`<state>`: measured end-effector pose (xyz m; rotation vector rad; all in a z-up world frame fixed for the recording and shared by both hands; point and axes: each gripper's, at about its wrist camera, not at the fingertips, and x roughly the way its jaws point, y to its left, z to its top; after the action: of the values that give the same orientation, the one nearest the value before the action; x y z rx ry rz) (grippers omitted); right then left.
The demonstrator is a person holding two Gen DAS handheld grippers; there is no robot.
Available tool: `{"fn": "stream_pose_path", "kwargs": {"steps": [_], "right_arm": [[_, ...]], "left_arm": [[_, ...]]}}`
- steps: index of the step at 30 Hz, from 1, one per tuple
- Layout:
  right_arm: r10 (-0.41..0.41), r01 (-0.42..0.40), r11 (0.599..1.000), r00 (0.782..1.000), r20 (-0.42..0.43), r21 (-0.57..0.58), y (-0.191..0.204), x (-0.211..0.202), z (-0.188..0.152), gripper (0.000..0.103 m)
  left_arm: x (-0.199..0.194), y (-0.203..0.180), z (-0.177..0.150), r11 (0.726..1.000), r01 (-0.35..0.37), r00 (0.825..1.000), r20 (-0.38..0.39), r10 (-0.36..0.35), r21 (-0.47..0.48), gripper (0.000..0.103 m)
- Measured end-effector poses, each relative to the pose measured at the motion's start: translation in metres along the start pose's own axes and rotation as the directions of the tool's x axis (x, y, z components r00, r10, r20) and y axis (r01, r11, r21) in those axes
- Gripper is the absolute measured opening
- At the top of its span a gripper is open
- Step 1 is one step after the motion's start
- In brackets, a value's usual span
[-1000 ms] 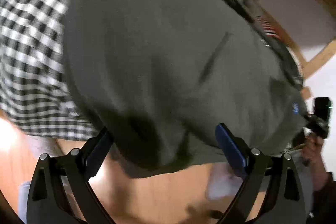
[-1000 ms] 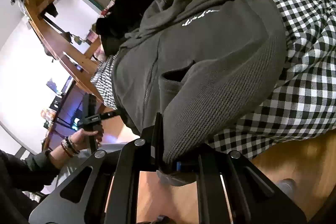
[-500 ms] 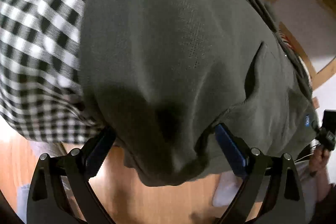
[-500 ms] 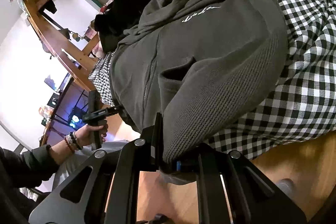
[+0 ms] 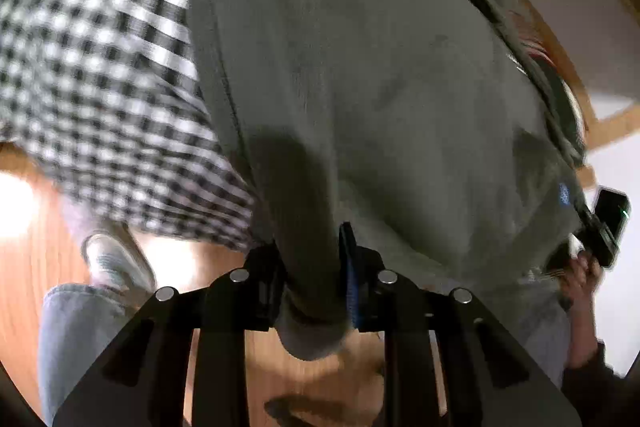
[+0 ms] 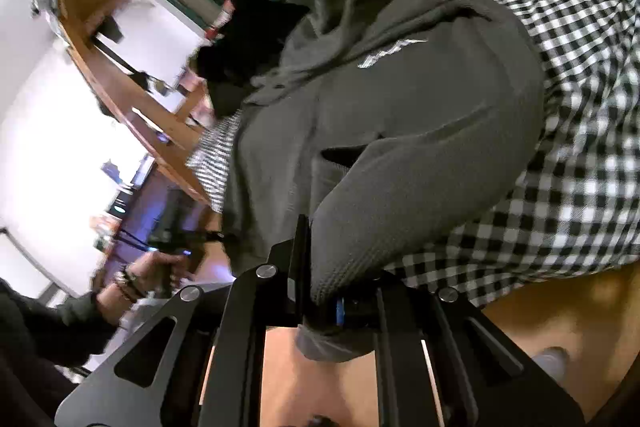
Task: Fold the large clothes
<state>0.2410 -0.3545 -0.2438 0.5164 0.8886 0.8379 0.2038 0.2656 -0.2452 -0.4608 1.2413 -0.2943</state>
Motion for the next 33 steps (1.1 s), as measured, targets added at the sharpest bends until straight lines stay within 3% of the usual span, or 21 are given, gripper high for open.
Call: {"fn": "stream_pose_path", "kwargs": {"steps": [3, 5, 8, 11, 14, 15, 16, 18, 20, 21, 22, 23, 24, 27, 31, 33], "right_arm": [[-0.005, 0.005, 1.0, 1.0, -0.022, -0.015, 0.004, 0.006, 0.0, 0.011], [0.038, -0.038, 0.999, 0.999, -0.008, 0.008, 0.003, 0.006, 0.002, 0.011], [0.142, -0.146, 0.988, 0.987, 0.08, 0.051, 0.005, -0.013, 0.014, 0.011], [0.07, -0.071, 0.997, 0.997, 0.039, 0.025, 0.009, -0.024, 0.024, 0.011], [0.048, -0.048, 0.999, 0.999, -0.007, 0.022, 0.016, -0.026, 0.028, 0.011], [0.053, -0.053, 0.998, 0.998, -0.024, 0.015, 0.02, -0.024, 0.029, 0.011], [0.05, -0.05, 0.999, 0.997, -0.057, -0.006, 0.029, -0.018, 0.03, 0.011], [0.005, -0.013, 0.997, 0.995, -0.1, -0.079, 0.047, -0.007, 0.031, 0.011], [0.012, -0.016, 0.998, 0.997, -0.082, -0.053, 0.05, 0.003, 0.034, 0.011], [0.039, -0.042, 0.998, 0.998, -0.053, -0.045, 0.052, 0.004, 0.036, 0.011], [0.084, -0.085, 0.996, 0.996, -0.02, -0.022, 0.053, 0.003, 0.039, 0.011], [0.127, -0.127, 0.992, 0.992, 0.012, -0.006, 0.055, 0.001, 0.043, 0.011], [0.161, -0.161, 0.987, 0.986, 0.042, -0.001, 0.058, -0.003, 0.047, 0.011], [0.268, -0.275, 0.961, 0.95, 0.16, 0.019, 0.072, -0.014, 0.068, 0.011], [0.297, -0.303, 0.953, 0.934, 0.2, 0.001, 0.086, -0.015, 0.094, 0.011], [0.326, -0.333, 0.943, 0.919, 0.22, -0.005, 0.088, -0.018, 0.103, 0.011]], "left_arm": [[0.005, -0.018, 0.01, 0.999, 0.039, 0.999, -0.017, -0.039, 0.013, 0.023], [-0.001, -0.019, 0.007, 0.991, 0.13, 0.991, 0.015, -0.13, -0.025, 0.022], [-0.025, -0.021, 0.009, 0.944, 0.325, 0.942, 0.109, -0.319, -0.048, 0.02], [-0.055, -0.026, 0.018, 0.921, 0.387, 0.911, 0.166, -0.377, -0.03, 0.02], [-0.085, -0.027, 0.027, 0.865, 0.501, 0.845, 0.217, -0.489, -0.001, 0.02], [-0.092, -0.028, 0.03, 0.854, 0.52, 0.831, 0.226, -0.509, 0.011, 0.02], [-0.09, -0.025, 0.029, 0.86, 0.511, 0.837, 0.218, -0.502, 0.019, 0.02], [-0.072, -0.032, 0.033, 0.938, 0.342, 0.929, 0.134, -0.346, 0.048, 0.02], [-0.057, -0.03, 0.032, 0.978, 0.204, 0.973, 0.097, -0.207, 0.041, 0.021], [-0.049, -0.026, 0.029, 0.992, 0.119, 0.988, 0.097, -0.122, 0.042, 0.022], [-0.044, -0.023, 0.026, 0.997, 0.068, 0.992, 0.104, -0.073, 0.046, 0.038], [-0.038, -0.02, 0.02, 0.999, 0.026, 0.994, 0.102, -0.031, 0.046, 0.063], [-0.031, -0.015, 0.015, 0.999, 0.029, 0.995, 0.095, -0.032, 0.035, 0.072], [-0.022, -0.003, 0.005, 1.0, 0.03, 0.996, 0.089, -0.03, 0.002, 0.076], [-0.036, 0.016, -0.015, 0.995, 0.053, 0.991, 0.13, -0.042, -0.084, 0.077], [-0.039, 0.034, -0.029, 0.983, 0.116, 0.988, 0.115, -0.1, -0.141, 0.083]]}}
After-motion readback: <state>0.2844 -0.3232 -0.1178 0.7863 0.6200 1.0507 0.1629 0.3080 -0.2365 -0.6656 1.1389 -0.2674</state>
